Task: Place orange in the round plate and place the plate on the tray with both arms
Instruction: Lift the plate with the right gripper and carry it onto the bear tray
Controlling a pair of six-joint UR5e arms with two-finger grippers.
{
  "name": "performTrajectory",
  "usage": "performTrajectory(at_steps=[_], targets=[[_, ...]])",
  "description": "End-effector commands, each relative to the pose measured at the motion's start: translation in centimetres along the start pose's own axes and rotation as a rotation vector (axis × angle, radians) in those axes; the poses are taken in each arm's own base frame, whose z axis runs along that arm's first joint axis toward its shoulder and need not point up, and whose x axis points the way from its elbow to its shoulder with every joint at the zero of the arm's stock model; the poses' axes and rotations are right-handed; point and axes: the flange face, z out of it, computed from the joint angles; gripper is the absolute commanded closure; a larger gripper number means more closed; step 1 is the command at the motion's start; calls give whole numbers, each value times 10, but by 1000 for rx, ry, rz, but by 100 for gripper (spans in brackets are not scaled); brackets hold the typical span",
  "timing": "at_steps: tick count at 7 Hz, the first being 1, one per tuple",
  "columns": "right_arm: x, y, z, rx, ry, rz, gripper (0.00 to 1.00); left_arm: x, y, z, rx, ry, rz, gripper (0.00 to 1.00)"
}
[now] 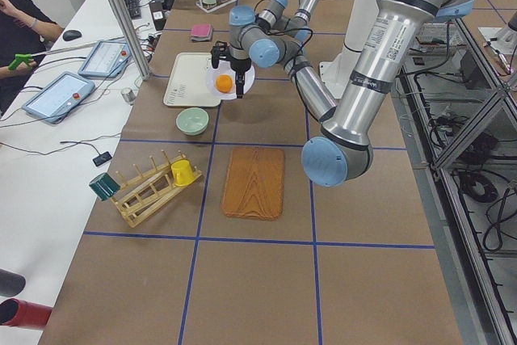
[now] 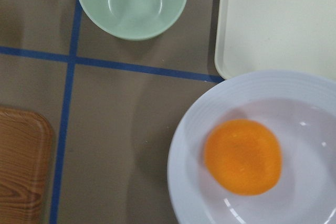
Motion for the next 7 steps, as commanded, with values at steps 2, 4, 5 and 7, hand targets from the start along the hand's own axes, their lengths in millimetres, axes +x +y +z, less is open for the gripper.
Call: performTrajectory(at_steps=[2, 4, 5, 7], targets=[[36, -53, 12, 283, 4, 20, 100, -88, -26, -17, 21, -65, 130, 3], [60, -65, 21, 375, 94, -26, 100, -106, -31, -18, 21, -81, 143, 3], [65, -65, 27, 392, 143, -45, 100, -106, -31, -18, 21, -81, 143, 3], [50, -56, 37, 385, 138, -41, 100, -108, -32, -19, 24, -82, 140, 3]])
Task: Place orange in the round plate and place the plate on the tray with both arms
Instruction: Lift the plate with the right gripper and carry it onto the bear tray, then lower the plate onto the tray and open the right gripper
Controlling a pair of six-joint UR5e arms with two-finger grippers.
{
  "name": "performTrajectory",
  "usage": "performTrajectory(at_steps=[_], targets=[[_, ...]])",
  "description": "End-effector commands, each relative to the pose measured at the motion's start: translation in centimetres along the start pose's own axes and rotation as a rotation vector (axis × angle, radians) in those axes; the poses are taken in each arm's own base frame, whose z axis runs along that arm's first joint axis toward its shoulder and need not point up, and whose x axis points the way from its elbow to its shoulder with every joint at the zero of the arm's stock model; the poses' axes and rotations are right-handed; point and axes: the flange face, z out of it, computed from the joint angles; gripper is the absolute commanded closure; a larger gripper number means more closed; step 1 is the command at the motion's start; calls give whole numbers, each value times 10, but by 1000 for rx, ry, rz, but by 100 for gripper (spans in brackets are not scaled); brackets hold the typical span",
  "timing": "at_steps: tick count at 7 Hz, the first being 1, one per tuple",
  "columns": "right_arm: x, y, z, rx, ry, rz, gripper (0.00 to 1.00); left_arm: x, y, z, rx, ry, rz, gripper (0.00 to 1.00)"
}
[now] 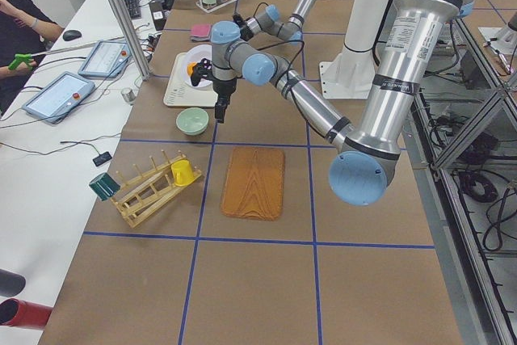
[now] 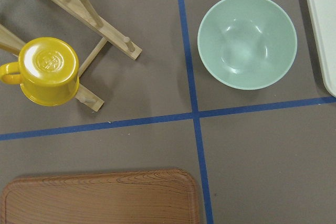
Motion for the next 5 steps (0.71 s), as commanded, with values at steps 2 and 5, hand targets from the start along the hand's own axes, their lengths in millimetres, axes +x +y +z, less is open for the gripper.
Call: performTrajectory(at_steps=[2, 5], targets=[[-13, 7, 2, -6, -6, 2, 7, -2, -1, -1, 2, -2, -4, 3], [-19, 1, 5, -35, 73, -119, 0, -5, -2, -3, 0, -1, -12, 3]])
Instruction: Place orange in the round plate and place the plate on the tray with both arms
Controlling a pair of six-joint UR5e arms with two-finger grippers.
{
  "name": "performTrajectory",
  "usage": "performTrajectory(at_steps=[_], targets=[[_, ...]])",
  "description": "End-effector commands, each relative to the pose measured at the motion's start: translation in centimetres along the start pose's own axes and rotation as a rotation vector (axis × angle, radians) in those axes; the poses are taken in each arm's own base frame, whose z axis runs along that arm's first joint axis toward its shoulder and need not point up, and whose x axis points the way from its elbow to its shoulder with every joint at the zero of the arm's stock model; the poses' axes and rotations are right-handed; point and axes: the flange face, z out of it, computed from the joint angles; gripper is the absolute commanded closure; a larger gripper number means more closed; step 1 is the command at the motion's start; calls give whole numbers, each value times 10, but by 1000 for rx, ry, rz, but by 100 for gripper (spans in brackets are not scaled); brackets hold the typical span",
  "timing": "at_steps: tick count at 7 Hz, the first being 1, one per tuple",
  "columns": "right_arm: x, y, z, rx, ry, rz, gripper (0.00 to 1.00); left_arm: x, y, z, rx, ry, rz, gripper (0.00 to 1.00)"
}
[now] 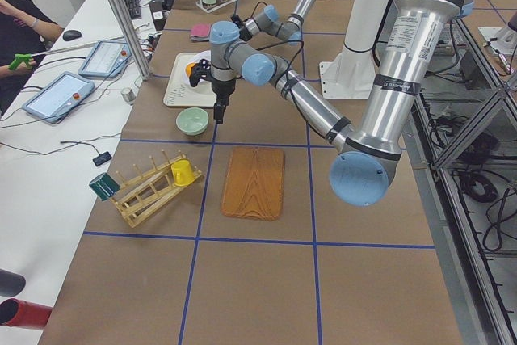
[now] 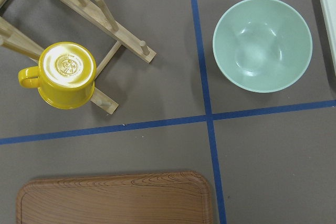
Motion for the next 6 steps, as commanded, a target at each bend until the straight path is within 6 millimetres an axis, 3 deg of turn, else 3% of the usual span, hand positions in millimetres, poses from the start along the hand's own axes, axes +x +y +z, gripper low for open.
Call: performTrajectory(at_steps=[1, 2, 4, 5, 6], targets=[[-29, -21, -2, -70, 105, -91, 0, -1, 0, -1, 0, 3, -3, 3], [-47, -47, -19, -133, 142, -131, 0, -1, 0, -1, 0, 3, -3, 3], [-36, -109, -41, -324, 289, -404, 0, -5, -1, -2, 1, 2, 3, 3], [-27, -140, -51, -405, 375, -537, 0, -22, 4, -2, -8, -5, 62, 3], [-25, -198, -70, -469, 438, -689, 0, -44, 9, -3, -25, 14, 89, 2]])
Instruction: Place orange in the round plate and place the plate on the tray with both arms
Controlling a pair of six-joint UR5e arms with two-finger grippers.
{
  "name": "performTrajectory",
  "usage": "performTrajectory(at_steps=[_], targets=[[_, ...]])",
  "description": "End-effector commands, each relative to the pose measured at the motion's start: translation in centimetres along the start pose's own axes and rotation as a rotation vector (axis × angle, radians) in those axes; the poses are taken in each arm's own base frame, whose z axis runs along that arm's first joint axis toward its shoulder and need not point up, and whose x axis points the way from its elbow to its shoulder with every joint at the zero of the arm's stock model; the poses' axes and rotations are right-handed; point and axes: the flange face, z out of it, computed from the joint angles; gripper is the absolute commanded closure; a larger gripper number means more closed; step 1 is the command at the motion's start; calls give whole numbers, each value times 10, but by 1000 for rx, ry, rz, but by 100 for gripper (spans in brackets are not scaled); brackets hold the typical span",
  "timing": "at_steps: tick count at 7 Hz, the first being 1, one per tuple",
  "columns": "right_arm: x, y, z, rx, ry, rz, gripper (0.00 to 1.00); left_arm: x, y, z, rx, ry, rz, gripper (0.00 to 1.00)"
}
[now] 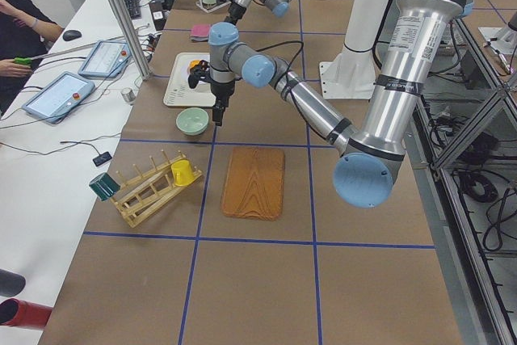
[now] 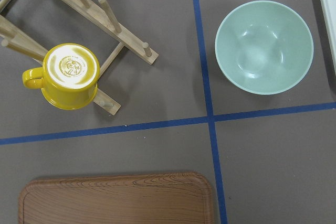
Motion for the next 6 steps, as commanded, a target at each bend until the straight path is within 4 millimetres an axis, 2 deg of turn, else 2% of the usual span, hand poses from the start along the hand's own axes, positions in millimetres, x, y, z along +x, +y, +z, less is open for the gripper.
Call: performTrajectory(at_steps=[1, 2, 3, 4, 5, 6], targets=[[72, -68, -68, -169, 166, -258, 0, -52, 19, -2, -22, 7, 52, 2], [91, -103, -100, -210, 226, -231, 0, -86, 33, -5, -42, 31, 61, 2], [121, -133, -126, -204, 273, -201, 0, -126, 52, -5, -59, 28, 87, 2], [168, -161, -164, -228, 286, -243, 0, -160, 66, -5, -69, 12, 121, 2], [216, -178, -197, -306, 316, -332, 0, -183, 76, -10, -71, 1, 117, 2], [269, -189, -227, -395, 381, -417, 0, -203, 94, -5, -89, -6, 100, 2]])
